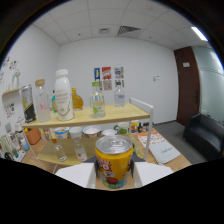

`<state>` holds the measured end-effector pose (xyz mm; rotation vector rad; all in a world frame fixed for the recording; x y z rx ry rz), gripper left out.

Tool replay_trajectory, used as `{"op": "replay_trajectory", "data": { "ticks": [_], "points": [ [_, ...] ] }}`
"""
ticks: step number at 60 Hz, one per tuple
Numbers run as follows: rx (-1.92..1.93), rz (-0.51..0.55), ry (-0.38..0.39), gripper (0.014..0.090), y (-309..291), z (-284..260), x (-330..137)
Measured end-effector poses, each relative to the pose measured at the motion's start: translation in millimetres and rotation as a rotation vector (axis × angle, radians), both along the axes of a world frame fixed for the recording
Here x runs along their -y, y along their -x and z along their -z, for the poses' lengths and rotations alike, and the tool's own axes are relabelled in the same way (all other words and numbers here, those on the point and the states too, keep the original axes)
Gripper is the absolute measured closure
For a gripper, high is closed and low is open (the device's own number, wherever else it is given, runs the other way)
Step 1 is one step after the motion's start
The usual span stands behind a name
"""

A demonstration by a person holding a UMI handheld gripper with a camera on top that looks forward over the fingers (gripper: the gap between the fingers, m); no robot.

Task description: Make me a cup of Vodka Sunrise.

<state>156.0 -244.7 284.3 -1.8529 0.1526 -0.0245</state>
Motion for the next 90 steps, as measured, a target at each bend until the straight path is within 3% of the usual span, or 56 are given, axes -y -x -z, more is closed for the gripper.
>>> {"op": "replay_trajectory", "data": {
  "ticks": [10,19,45,68,82,90],
  "points": [
    [-0.053,-0.016,0.082,0.0533,26,73,-4],
    [0.042,-0.044,0.121,0.0533,36,103,-13],
    [1.078,-0.269,0.151,0.0536,41,97,-44],
    [1.943,-0.450,0.113,0.0534,66,88,-61],
    [2.090,-0.520,0.147,0.0533,70,102,-56],
    [1.957,-0.486,0.110,0.0533,73,93,-53]
  ]
}}
